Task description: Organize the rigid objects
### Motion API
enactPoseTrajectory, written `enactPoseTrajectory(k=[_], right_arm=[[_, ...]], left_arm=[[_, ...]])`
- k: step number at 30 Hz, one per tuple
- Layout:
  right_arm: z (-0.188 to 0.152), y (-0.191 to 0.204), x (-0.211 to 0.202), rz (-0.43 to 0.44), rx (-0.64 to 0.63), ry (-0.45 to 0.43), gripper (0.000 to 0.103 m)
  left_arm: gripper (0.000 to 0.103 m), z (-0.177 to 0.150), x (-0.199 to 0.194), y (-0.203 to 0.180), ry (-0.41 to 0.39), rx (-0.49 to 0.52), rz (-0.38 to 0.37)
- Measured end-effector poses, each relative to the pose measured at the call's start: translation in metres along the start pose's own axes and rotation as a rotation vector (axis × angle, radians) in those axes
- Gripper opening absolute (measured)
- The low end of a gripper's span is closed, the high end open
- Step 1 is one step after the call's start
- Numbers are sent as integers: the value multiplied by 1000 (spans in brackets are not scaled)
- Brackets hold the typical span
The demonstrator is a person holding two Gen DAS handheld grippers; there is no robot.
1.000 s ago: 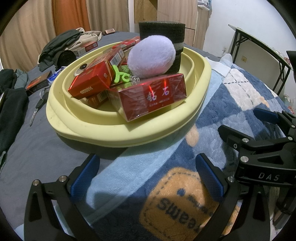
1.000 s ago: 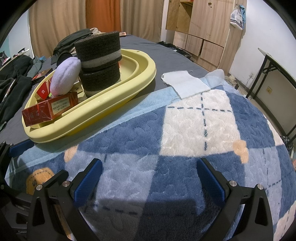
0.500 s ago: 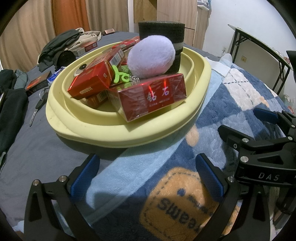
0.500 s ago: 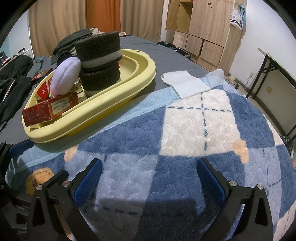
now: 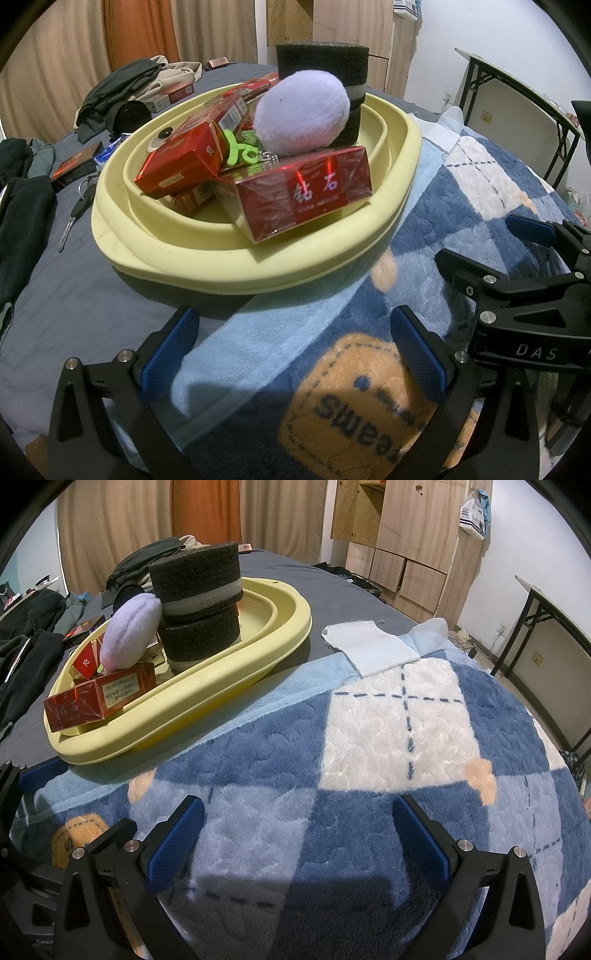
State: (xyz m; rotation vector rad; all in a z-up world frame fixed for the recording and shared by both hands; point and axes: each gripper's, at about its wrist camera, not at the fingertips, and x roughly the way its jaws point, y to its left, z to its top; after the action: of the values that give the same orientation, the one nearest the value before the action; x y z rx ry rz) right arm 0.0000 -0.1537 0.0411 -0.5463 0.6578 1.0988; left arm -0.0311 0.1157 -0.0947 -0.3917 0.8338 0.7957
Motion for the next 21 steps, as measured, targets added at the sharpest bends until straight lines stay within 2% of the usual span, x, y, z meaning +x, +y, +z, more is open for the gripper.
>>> enactPoseTrajectory(k=[21], right_arm=[[1, -1, 1, 0, 0, 1, 103]], left_arm=[[103, 0, 0, 0, 0, 1, -1]])
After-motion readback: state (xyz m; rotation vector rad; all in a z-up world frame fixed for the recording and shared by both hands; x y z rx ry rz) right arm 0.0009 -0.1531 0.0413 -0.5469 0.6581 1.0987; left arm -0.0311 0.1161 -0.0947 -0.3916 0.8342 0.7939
